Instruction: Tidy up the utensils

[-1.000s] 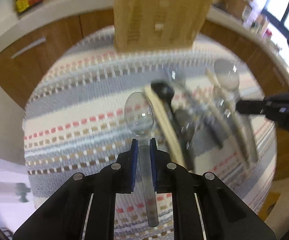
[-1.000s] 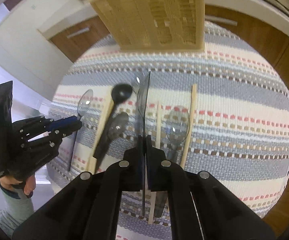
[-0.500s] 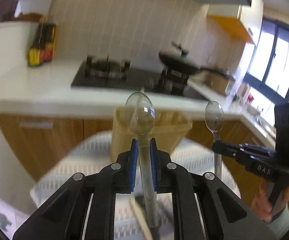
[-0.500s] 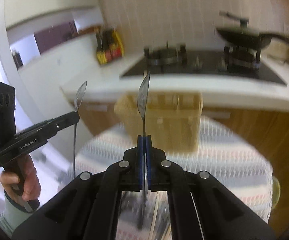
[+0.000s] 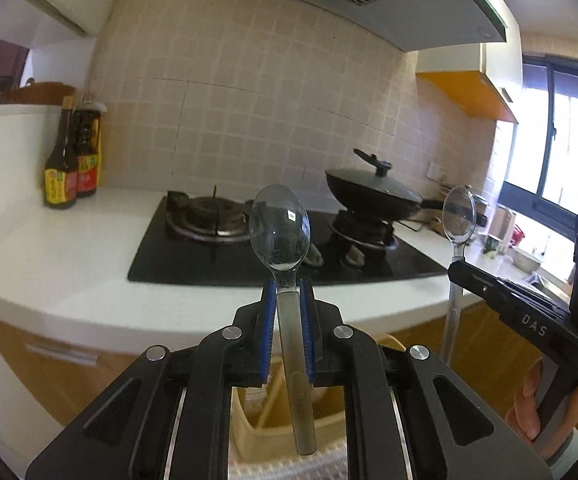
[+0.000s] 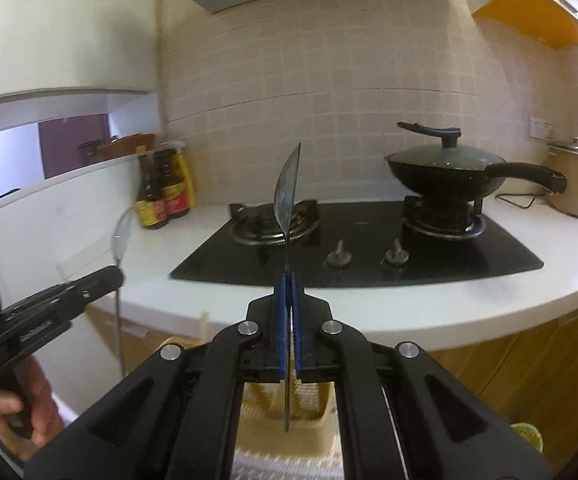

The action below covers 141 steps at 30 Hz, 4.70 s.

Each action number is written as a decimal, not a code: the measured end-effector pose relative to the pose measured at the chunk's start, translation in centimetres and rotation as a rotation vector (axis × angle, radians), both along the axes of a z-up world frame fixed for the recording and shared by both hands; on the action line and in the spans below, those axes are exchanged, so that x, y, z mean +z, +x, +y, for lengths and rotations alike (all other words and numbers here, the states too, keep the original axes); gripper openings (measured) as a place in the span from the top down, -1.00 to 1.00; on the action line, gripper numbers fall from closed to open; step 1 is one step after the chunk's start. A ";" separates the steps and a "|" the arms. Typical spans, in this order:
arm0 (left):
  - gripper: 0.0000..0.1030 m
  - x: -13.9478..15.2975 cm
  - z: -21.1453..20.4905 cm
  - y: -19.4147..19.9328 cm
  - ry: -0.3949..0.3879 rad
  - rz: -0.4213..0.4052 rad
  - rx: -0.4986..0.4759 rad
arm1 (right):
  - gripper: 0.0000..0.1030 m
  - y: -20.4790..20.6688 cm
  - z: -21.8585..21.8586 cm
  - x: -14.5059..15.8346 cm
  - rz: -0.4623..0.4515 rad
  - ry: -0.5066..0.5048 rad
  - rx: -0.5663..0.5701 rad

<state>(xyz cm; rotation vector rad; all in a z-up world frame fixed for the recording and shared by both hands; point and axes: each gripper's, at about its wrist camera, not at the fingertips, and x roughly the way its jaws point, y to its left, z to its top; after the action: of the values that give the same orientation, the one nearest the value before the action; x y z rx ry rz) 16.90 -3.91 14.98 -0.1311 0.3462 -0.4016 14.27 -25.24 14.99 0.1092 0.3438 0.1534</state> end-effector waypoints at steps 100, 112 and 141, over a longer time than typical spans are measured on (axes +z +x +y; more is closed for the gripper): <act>0.95 -18.8 -0.3 -8.1 0.176 0.760 -0.171 | 0.64 -10.4 4.4 -19.0 0.987 -0.036 0.135; 0.89 -19.7 5.2 -7.5 0.084 0.825 -0.176 | 0.64 -9.4 6.3 -20.5 1.044 -0.073 0.147; 0.91 -19.9 0.6 -8.6 0.264 0.784 -0.168 | 0.81 -9.4 8.9 -21.0 1.026 -0.137 0.168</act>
<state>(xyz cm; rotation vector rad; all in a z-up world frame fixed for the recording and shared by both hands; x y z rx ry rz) 8.28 -3.30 -4.87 0.0063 1.1835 -0.4556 4.92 -16.39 -5.98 0.0138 1.3865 0.2324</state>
